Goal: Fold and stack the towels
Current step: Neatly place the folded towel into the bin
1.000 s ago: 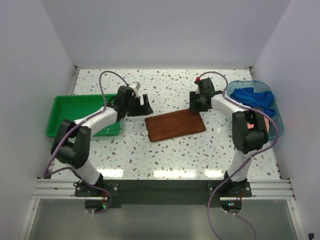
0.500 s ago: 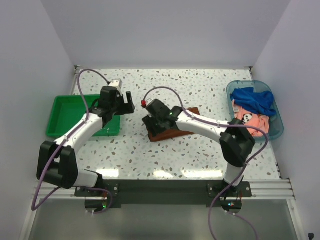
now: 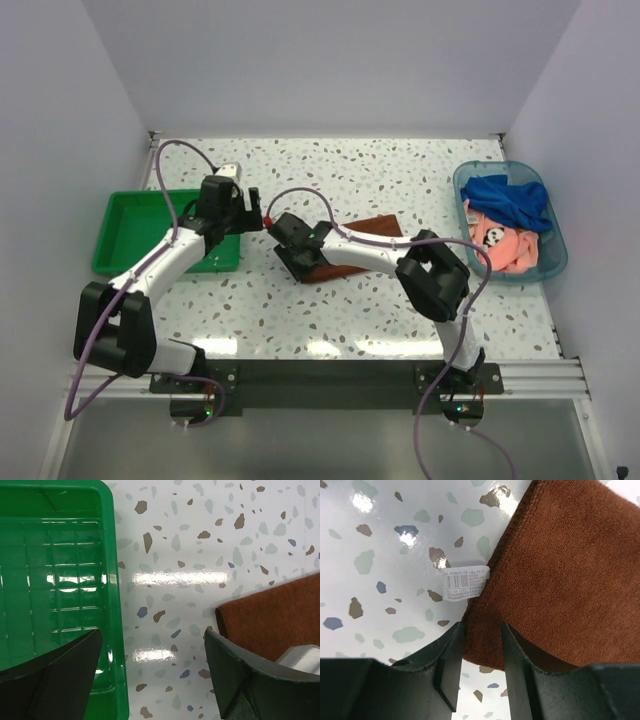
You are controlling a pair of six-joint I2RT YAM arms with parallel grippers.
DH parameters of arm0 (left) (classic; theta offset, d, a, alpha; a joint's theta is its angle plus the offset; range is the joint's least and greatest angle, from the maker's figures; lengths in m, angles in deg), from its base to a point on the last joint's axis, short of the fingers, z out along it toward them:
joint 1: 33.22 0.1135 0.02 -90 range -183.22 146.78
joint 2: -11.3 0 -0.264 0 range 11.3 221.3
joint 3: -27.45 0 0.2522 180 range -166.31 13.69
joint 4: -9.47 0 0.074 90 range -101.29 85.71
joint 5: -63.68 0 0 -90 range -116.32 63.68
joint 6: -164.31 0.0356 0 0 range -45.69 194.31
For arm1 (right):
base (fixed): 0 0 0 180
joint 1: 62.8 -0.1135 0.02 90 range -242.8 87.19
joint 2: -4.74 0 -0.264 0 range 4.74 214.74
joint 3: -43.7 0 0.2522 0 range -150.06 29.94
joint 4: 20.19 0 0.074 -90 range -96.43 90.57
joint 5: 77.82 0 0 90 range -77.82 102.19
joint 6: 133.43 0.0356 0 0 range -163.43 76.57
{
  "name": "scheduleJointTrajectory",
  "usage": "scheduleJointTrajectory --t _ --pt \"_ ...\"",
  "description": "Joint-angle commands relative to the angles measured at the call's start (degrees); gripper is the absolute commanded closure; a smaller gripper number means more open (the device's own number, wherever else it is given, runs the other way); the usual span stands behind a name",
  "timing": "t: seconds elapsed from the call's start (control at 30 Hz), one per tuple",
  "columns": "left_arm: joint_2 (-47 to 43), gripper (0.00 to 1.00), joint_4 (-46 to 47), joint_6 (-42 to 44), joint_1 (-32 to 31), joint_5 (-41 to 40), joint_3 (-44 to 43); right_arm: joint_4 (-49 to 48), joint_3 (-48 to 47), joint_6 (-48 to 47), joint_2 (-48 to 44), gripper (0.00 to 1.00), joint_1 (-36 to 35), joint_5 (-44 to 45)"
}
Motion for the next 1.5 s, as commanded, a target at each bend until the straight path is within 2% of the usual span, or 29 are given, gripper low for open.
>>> scheduleJointTrajectory --t 0.0,0.13,0.27,0.3,0.37,0.53,0.6,0.67,0.73,0.77,0.87,1.03,1.23,1.47 --pt "0.08 0.12 1.32 0.5 0.59 -0.32 -0.55 -1.16 -1.68 -0.48 1.79 0.61 -0.72 0.11" --pt "0.78 0.12 0.79 -0.03 1.12 0.12 -0.99 -2.03 -0.63 -0.31 3.29 0.6 -0.9 -0.77" --pt "1.22 0.12 0.61 -0.38 1.82 0.82 -0.99 -2.21 0.87 -0.13 4.95 0.53 -0.9 -1.21" --pt "1.22 0.12 0.7 -0.38 1.91 0.91 -0.99 -1.78 0.87 -0.22 5.22 0.49 -0.99 -0.86" --pt "1.4 0.12 0.7 -0.56 2.08 1.26 -0.99 -0.55 1.39 -0.57 6.01 0.46 -0.99 0.63" --pt "1.92 0.11 0.61 -1.26 2.17 1.97 -1.34 3.41 1.92 -0.75 8.21 0.46 -1.08 5.29" --pt "2.28 0.11 0.44 -1.96 2.17 2.49 -1.34 4.29 2.54 -1.01 8.39 0.49 -1.08 6.87" --pt "2.36 0.11 0.0 -3.1 2.17 3.1 -1.43 5.34 2.71 -1.1 8.65 0.58 -0.99 8.19" --pt "2.36 0.11 -0.96 -3.54 2.17 3.11 -2.05 5.79 3.15 -1.45 8.39 0.71 -1.08 9.25" --pt "2.36 0.11 -1.32 -3.89 2.17 2.76 -2.31 5.79 3.68 -1.63 8.21 0.84 -1.08 10.21" --pt "2.36 0.11 -2.55 -4.77 2.17 2.67 -3.28 5.35 4.91 -2.24 7.6 1.0 -0.99 8.48" --pt "2.45 0.11 -3.78 -6.44 2.17 3.72 -4.25 -3.08 10.96 -2.42 1.63 1.0 0.94 0.39" --pt "4.03 0.1 -2.64 -11.36 1.82 11.18 -3.89 -12.49 15.89 -0.66 -7.34 1.0 5.77 -10.24" --pt "9.21 0.1 -1.85 -17.5 -3.36 15.84 -7.05 -18.03 19.85 1.44 -11.65 1.0 9.55 -18.16"
